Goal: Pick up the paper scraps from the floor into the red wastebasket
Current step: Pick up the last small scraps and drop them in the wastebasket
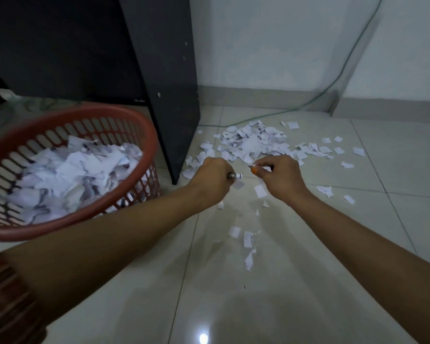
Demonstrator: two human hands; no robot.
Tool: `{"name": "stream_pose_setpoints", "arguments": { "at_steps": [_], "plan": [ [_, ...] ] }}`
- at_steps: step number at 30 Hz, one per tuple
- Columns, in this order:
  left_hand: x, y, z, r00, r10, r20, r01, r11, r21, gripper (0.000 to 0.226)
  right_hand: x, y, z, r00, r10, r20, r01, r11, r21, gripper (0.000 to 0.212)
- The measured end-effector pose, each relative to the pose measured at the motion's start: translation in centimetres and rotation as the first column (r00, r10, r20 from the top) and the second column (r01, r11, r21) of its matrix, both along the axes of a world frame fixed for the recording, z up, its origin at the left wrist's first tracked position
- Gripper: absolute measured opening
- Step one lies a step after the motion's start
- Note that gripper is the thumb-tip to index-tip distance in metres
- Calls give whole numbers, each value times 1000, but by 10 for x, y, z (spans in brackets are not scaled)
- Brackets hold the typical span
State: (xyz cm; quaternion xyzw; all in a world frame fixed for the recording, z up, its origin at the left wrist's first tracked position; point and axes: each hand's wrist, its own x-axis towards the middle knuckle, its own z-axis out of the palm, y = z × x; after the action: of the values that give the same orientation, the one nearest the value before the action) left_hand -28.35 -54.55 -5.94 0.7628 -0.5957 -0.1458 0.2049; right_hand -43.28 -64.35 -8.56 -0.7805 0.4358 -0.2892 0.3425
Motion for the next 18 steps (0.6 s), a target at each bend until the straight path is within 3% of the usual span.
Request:
{"name": "stream_pose_setpoints", "arguments": {
  "at_steps": [10, 15, 18],
  "plan": [
    [74, 49, 119, 991, 14, 131, 1, 994, -114, 12, 92, 22, 101, 978, 210, 3, -208, 971, -115, 12],
    [126, 101, 133, 982, 178, 61, -168, 976, -141, 8, 146, 51, 129, 936, 352, 0, -350, 929, -121, 8],
    [158, 124, 129, 944, 307, 123, -296, 950, -99, 11, 176, 71, 135, 901, 430, -63, -434, 890, -142, 8]
  ]
}}
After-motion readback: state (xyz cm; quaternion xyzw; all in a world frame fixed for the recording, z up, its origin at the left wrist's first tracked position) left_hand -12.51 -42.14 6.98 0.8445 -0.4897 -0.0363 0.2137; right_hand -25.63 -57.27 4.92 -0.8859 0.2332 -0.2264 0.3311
